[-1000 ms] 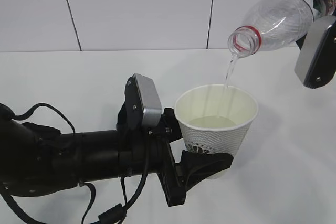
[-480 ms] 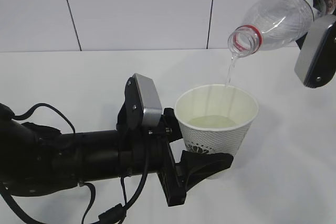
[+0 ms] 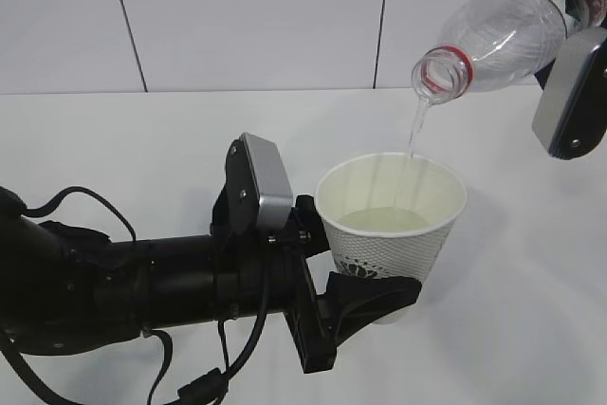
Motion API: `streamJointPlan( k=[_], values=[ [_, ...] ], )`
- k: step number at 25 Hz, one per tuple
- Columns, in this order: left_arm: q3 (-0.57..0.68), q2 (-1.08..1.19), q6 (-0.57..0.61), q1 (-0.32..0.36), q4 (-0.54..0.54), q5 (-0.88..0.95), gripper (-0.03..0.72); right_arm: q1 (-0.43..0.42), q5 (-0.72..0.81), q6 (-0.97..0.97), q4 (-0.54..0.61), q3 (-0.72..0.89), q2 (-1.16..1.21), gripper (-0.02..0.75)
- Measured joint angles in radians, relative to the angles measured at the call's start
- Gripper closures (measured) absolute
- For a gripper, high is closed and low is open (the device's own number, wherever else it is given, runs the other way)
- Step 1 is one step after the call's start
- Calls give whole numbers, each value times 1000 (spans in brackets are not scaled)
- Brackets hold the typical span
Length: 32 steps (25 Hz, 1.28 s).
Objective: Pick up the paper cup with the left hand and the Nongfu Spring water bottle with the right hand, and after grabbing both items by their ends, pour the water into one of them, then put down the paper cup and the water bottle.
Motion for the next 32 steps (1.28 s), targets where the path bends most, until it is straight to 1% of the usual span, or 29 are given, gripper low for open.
streamJointPlan(
  k=[32],
  values=[
    [0, 0, 0, 0, 0, 0, 163, 0, -8, -4, 2, -2, 0, 282]
  ],
)
